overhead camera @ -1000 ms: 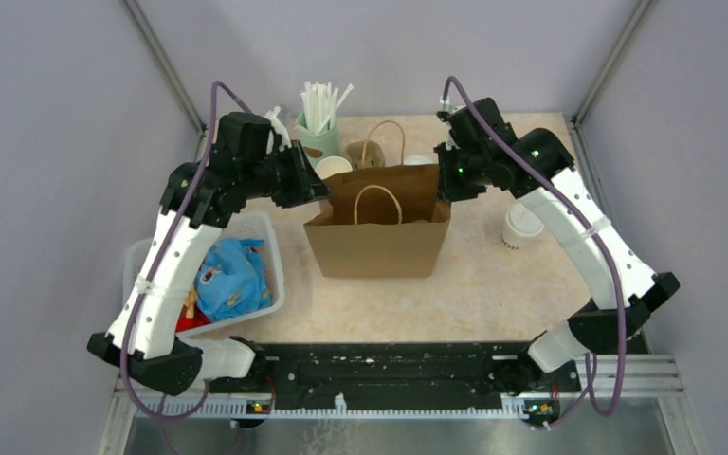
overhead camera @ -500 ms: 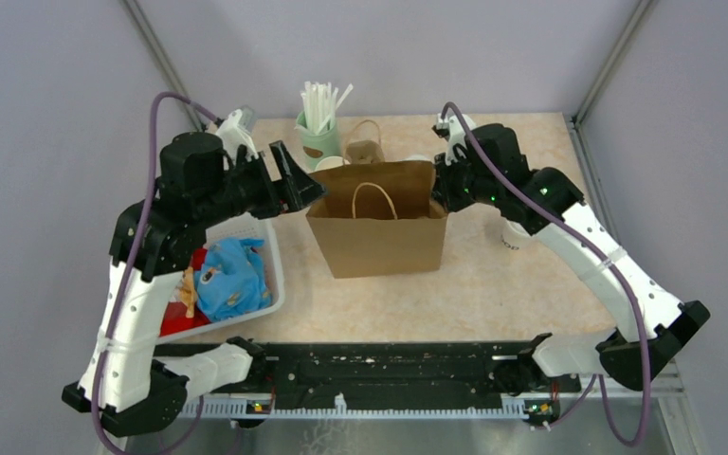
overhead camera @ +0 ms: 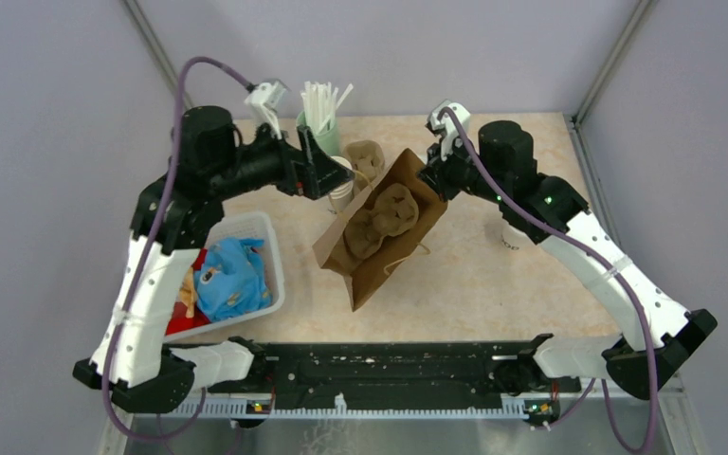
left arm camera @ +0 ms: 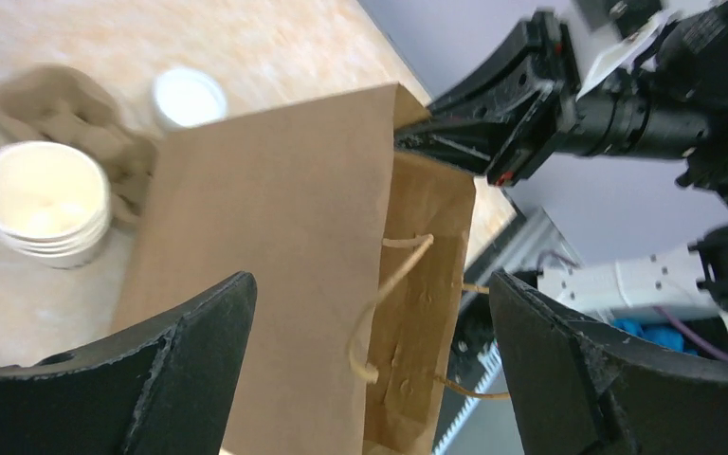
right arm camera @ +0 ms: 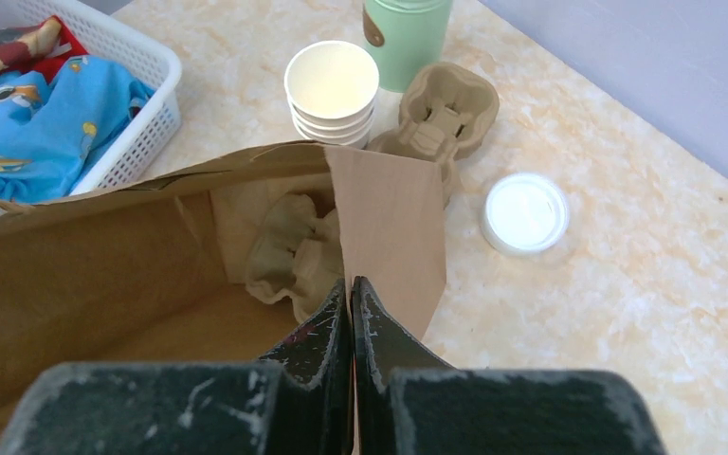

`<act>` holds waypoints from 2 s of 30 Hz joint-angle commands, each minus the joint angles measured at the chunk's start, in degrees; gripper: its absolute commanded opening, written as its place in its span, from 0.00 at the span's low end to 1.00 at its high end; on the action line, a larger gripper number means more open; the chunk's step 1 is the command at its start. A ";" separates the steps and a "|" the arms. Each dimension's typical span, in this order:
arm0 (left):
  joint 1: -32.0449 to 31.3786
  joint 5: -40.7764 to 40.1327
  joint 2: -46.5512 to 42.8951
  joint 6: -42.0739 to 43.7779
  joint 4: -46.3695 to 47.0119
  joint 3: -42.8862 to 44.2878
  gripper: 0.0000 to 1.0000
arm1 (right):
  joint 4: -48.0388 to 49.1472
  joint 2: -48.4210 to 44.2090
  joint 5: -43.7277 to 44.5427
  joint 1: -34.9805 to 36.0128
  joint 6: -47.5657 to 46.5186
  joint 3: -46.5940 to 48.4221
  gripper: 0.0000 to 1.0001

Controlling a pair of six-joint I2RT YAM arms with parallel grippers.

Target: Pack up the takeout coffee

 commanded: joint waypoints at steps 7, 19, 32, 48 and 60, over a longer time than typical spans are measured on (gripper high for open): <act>-0.01 18.24 3.45 -4.09 15.74 -11.76 0.60 | 6.16 -4.26 -4.24 -0.09 -1.38 -4.87 0.00; -5.51 27.00 0.33 -23.46 36.72 -22.78 0.00 | -1.89 -1.98 10.69 -0.01 5.69 -1.89 0.24; -6.70 13.01 -0.94 -26.61 33.18 -27.03 0.00 | -52.92 5.18 15.43 -0.01 44.01 25.67 0.80; -6.74 16.93 1.83 -26.96 34.04 -23.57 0.00 | -22.53 -10.29 4.72 0.72 68.18 -12.74 0.41; -3.09 11.56 4.02 -39.00 19.07 -9.02 0.00 | -29.95 -16.00 0.26 1.72 84.32 -2.73 0.00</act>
